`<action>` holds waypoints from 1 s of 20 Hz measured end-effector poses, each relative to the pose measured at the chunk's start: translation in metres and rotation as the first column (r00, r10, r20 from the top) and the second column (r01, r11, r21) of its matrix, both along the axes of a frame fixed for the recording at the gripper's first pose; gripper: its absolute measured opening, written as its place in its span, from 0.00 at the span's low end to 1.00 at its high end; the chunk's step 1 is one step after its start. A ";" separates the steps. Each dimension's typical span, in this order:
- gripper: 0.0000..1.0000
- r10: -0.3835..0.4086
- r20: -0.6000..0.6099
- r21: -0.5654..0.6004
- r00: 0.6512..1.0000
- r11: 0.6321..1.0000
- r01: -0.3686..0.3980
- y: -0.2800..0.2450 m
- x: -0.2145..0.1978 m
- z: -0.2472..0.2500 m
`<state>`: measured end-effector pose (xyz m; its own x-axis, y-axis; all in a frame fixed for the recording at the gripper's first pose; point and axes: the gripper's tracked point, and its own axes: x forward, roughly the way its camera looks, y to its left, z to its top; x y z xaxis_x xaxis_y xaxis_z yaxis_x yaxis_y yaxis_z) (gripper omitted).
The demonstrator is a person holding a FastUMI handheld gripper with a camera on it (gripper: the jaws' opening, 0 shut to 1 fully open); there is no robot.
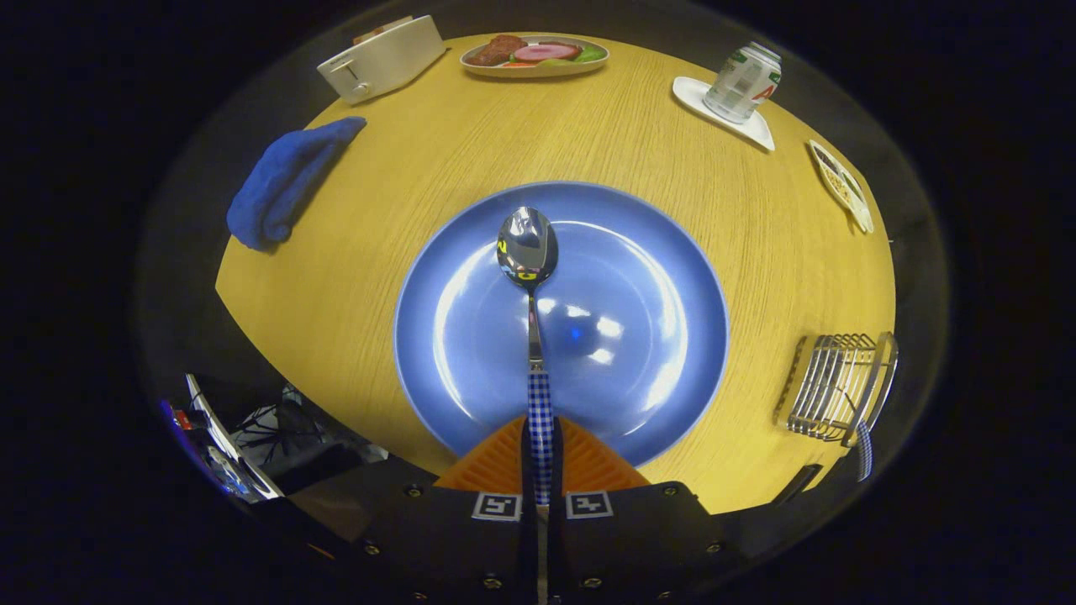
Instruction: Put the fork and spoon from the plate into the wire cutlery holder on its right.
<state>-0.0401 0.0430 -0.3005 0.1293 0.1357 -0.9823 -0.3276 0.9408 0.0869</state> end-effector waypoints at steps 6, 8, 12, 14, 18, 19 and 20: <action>0.05 0.001 -0.029 -0.046 1.000 0.999 -0.003 -0.044 -0.018 0.037; 0.05 -0.031 -0.020 -0.066 0.999 0.997 0.030 -0.064 -0.021 0.046; 0.05 -0.100 -0.027 -0.099 0.995 0.990 0.097 -0.102 -0.035 0.067; 0.05 -0.134 -0.027 -0.117 0.991 0.985 0.130 -0.122 -0.039 0.076; 0.05 -0.192 -0.032 -0.147 0.981 0.972 0.185 -0.155 -0.049 0.088; 0.05 -0.202 -0.044 -0.158 0.978 0.968 0.193 -0.164 -0.053 0.090; 0.05 -0.210 -0.057 -0.171 0.976 0.965 0.198 -0.174 -0.056 0.093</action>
<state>-0.0960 -0.1311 -0.2076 0.0636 -0.0487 -0.9968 -0.1258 0.9904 -0.0565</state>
